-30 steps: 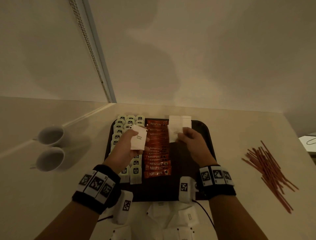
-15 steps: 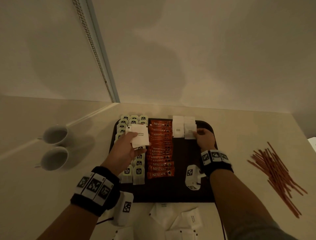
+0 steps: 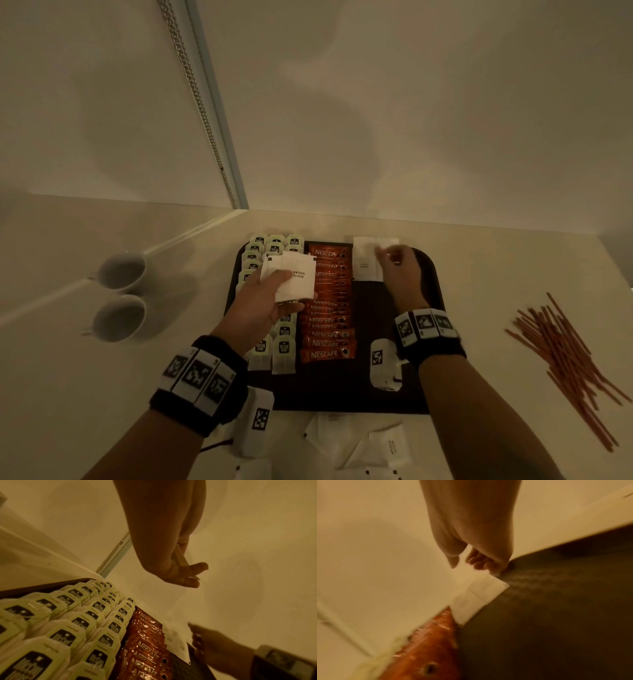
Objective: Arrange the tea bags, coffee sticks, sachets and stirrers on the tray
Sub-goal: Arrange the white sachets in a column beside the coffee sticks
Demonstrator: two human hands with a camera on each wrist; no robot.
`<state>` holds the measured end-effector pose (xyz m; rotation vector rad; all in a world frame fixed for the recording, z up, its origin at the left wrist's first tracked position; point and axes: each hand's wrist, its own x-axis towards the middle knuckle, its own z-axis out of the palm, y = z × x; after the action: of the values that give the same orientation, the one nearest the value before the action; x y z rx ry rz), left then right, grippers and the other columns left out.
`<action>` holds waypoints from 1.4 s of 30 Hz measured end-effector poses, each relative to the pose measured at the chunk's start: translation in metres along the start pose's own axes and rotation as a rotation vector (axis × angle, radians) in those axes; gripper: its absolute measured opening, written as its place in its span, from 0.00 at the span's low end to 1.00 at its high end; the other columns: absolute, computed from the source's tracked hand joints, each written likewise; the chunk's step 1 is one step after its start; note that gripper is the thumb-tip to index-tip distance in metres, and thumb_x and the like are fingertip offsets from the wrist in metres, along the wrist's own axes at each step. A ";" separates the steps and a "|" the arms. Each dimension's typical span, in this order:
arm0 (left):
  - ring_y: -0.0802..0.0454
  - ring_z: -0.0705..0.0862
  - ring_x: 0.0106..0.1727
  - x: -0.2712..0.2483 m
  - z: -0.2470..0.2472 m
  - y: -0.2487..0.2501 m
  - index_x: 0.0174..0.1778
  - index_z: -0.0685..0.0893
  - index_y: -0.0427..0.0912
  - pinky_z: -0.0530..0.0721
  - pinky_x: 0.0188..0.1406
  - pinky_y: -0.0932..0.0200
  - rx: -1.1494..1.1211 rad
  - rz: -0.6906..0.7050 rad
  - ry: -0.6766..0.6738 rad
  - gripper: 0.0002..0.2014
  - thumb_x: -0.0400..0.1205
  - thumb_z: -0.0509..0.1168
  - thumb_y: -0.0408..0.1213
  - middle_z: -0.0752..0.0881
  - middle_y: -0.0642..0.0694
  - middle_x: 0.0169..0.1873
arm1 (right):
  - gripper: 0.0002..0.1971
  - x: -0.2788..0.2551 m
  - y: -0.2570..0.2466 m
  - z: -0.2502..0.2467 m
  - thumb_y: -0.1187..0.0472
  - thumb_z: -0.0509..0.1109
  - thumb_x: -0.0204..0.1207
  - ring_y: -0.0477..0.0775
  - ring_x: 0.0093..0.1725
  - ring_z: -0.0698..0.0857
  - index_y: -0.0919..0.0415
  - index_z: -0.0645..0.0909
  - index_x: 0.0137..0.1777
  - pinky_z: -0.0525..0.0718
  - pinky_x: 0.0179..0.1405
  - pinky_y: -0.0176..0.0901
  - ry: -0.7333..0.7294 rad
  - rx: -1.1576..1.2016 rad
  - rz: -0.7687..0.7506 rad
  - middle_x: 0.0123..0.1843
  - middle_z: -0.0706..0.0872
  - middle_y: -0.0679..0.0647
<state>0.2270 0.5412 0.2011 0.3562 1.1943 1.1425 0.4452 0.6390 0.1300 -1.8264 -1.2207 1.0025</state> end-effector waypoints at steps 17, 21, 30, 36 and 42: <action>0.52 0.88 0.44 0.002 0.004 -0.002 0.52 0.81 0.44 0.87 0.34 0.60 0.145 0.282 0.142 0.13 0.76 0.71 0.25 0.88 0.46 0.45 | 0.14 -0.085 -0.062 0.004 0.68 0.70 0.76 0.55 0.49 0.89 0.62 0.73 0.59 0.89 0.43 0.43 -0.719 0.268 -0.027 0.54 0.85 0.56; 0.50 0.88 0.45 0.002 0.003 0.000 0.49 0.82 0.49 0.81 0.30 0.62 0.344 0.302 0.109 0.13 0.74 0.74 0.30 0.88 0.46 0.44 | 0.10 -0.090 -0.061 0.000 0.59 0.69 0.78 0.50 0.48 0.89 0.59 0.79 0.57 0.87 0.44 0.38 -0.767 0.127 -0.069 0.50 0.89 0.51; 0.54 0.90 0.33 0.000 -0.001 0.004 0.53 0.79 0.46 0.83 0.24 0.64 -0.099 0.118 0.063 0.07 0.86 0.56 0.33 0.91 0.48 0.32 | 0.11 -0.055 -0.011 -0.015 0.68 0.65 0.79 0.52 0.52 0.86 0.68 0.79 0.60 0.88 0.45 0.37 -0.353 0.423 0.177 0.60 0.84 0.62; 0.44 0.90 0.34 -0.001 -0.002 0.005 0.52 0.77 0.45 0.86 0.27 0.63 -0.220 0.089 0.036 0.12 0.85 0.50 0.28 0.91 0.42 0.34 | 0.13 -0.014 0.019 -0.015 0.64 0.67 0.79 0.51 0.52 0.84 0.64 0.79 0.62 0.87 0.52 0.47 -0.044 0.102 0.177 0.59 0.83 0.58; 0.45 0.90 0.34 0.001 -0.004 0.003 0.54 0.77 0.43 0.86 0.26 0.63 -0.195 0.083 0.065 0.11 0.85 0.51 0.28 0.88 0.37 0.44 | 0.09 0.005 0.029 0.002 0.62 0.71 0.76 0.55 0.57 0.84 0.61 0.82 0.56 0.84 0.60 0.56 -0.046 -0.098 0.144 0.59 0.85 0.57</action>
<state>0.2217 0.5417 0.2010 0.2226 1.1212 1.3396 0.4562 0.6351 0.1028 -2.0011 -1.1977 1.0866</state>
